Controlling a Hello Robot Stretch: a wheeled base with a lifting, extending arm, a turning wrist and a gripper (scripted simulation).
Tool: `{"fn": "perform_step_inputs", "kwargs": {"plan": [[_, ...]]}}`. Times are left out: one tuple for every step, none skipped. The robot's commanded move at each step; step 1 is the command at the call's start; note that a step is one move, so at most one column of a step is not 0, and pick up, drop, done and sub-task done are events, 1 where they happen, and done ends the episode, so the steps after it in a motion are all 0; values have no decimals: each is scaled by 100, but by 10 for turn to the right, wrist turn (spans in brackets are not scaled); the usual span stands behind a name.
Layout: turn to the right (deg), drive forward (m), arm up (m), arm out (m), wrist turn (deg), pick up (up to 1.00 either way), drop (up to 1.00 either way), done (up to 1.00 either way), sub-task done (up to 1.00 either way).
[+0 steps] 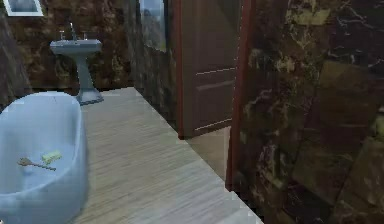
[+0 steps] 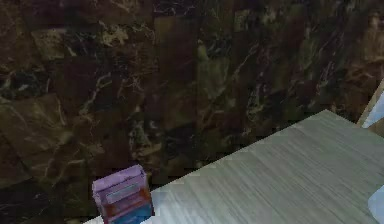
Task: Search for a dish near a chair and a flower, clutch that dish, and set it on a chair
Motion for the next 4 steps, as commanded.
{"fn": "perform_step_inputs", "kwargs": {"plan": [[-60, 0, 0, 0, 0, 0, 0, 0, 0], [0, 100, 0, 0, 0, 0, 0, 0, 0], [0, 45, 0, 0, 0, 0, 0, 0, 0], [120, 0, 0, 0, 0, 0, 0, 0, 0]]}}
